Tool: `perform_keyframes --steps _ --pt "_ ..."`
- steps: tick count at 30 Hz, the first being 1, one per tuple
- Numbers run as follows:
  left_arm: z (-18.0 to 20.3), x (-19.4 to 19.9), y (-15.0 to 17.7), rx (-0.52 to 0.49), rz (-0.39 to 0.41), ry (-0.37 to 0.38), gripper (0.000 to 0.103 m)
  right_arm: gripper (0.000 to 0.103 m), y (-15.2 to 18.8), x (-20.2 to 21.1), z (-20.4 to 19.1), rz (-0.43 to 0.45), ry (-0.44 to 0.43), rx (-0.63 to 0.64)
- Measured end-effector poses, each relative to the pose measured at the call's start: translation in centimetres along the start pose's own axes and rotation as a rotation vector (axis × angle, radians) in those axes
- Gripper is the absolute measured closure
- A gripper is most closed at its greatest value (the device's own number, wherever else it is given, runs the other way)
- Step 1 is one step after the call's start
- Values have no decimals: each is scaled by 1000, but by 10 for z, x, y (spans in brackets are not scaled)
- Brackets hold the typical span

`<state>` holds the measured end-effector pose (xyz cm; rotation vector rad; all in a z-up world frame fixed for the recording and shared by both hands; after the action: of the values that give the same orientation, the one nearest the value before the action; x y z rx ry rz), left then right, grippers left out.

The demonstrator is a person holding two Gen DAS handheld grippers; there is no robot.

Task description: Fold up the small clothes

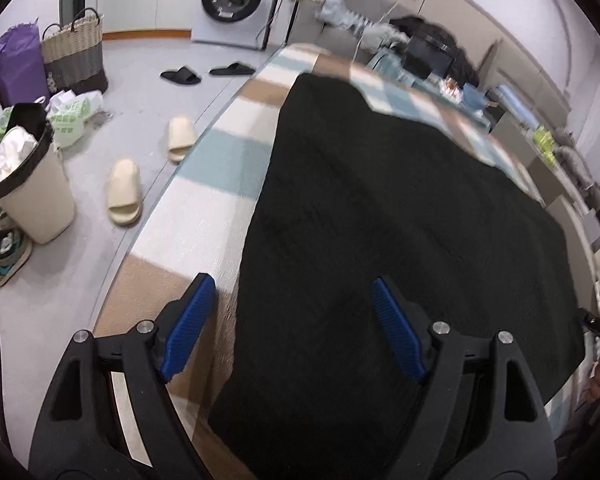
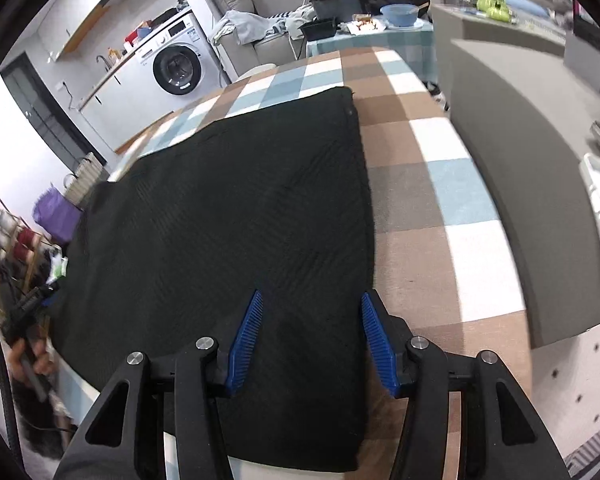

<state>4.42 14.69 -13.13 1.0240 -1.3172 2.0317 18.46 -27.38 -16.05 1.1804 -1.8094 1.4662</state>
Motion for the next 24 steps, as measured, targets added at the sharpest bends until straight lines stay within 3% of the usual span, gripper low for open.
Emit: perform_keyframes --steps 7,8,10,11,12,14,20,24 --pt "12 -4 6 -44 -5 -30 28 51 7 -4 0 7 -4 -7" --pt "14 -4 2 -51 -5 -36 33 51 7 -4 0 12 -5 -7" --pt "17 -2 2 -74 5 -48 65 59 7 -5 -1 18 -3 4" --pt "18 -1 0 -80 7 -41 73 75 8 -6 -4 19 -4 27" --pt "19 0 -4 -84 4 -6 85 79 8 -7 -6 18 2 45" --pt "22 0 -7 -89 11 -13 86 87 8 -7 -9 28 -3 57" --pt "22 -6 -21 -78 22 -17 89 96 11 6 -8 76 10 41" --pt "24 -13 -30 -88 34 -11 89 96 16 6 -7 71 46 29"
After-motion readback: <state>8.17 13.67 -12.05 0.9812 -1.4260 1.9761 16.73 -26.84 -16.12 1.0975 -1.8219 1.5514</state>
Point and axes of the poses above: each gripper's, at about its wrist camera, not at the fingertips, and x roughly against the way its jaws point, z to its right, y to its underside, the point moved 4 cm from there along -x, roughly the way its jaws point, and after that the axes turned 2 degrees about -z, right-handed, at the moved point
